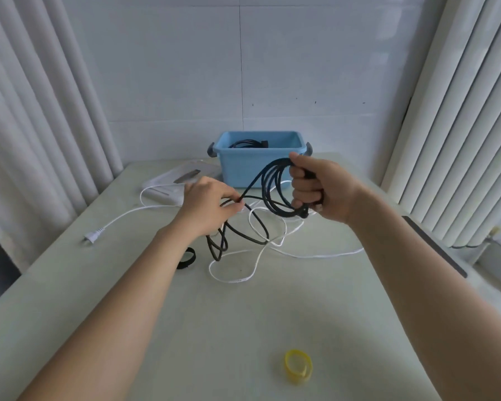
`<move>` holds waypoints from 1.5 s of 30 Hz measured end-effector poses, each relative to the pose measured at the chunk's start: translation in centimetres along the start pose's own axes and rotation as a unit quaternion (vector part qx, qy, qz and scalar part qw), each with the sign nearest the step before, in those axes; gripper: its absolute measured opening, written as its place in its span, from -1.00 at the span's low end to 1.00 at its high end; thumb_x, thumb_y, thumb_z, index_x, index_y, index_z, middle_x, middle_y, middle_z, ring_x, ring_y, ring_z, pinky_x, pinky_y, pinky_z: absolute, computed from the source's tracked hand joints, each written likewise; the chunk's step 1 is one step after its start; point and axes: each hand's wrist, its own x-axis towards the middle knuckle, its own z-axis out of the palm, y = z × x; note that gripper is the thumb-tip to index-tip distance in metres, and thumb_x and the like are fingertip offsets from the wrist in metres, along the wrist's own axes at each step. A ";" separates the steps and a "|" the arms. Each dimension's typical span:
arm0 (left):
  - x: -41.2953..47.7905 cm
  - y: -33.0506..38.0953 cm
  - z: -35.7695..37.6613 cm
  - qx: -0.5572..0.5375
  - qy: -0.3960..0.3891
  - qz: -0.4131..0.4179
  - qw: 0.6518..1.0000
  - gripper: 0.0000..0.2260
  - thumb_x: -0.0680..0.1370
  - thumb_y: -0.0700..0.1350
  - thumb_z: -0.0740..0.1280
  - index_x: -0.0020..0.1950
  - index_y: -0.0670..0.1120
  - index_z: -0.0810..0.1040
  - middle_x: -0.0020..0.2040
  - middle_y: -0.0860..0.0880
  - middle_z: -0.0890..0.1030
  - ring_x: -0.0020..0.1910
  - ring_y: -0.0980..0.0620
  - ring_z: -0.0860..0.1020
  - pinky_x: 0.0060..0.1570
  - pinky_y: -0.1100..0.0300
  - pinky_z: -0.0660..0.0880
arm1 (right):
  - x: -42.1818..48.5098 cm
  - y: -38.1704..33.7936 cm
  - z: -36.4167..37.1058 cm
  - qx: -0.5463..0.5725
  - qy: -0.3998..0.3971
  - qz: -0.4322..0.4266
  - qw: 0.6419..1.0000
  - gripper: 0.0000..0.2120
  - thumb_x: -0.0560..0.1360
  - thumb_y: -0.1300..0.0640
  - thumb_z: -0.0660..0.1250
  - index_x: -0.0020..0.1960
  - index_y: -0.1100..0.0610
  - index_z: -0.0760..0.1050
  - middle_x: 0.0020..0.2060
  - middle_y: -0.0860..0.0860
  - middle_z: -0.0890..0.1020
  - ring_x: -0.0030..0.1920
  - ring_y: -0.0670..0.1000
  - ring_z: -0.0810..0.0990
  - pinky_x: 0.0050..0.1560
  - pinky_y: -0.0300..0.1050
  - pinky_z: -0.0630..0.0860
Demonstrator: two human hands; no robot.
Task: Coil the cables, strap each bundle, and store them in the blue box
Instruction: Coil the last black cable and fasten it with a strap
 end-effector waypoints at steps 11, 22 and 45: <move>-1.2 2.6 0.7 0.007 -0.215 0.022 0.976 -0.88 0.45 0.04 0.47 -0.08 0.15 0.57 0.06 0.25 0.63 0.33 0.13 0.43 0.35 0.12 0.14 | 0.6 -2.3 -0.1 0.347 0.163 -0.169 0.908 -0.69 0.69 0.03 0.10 -0.20 0.11 0.33 -0.48 -0.04 0.32 -0.49 -0.02 0.35 -0.25 -0.17 0.37; -1.3 3.4 0.6 -0.140 -0.150 0.059 0.977 -0.93 0.51 0.07 0.48 -0.15 0.15 0.66 -0.18 0.18 0.64 -0.07 0.24 0.57 0.17 0.09 0.41 | 0.5 -2.2 -3.6 -0.097 0.372 -0.261 0.886 -0.81 0.63 0.04 0.13 -0.14 0.05 0.24 -0.33 0.02 0.43 -0.30 0.01 0.38 -0.32 -0.20 0.33; -0.1 2.1 -1.6 -0.415 0.127 -0.093 0.896 -0.84 0.63 0.00 0.34 -0.03 -0.07 0.62 -0.45 0.19 0.46 -0.46 0.24 0.35 -0.40 0.38 0.31 | 0.2 1.3 3.1 0.014 -0.051 -0.066 0.996 -0.56 0.67 -0.17 0.04 -0.24 0.09 0.33 -0.51 -0.10 0.17 -0.50 -0.06 0.11 -0.29 -0.13 0.16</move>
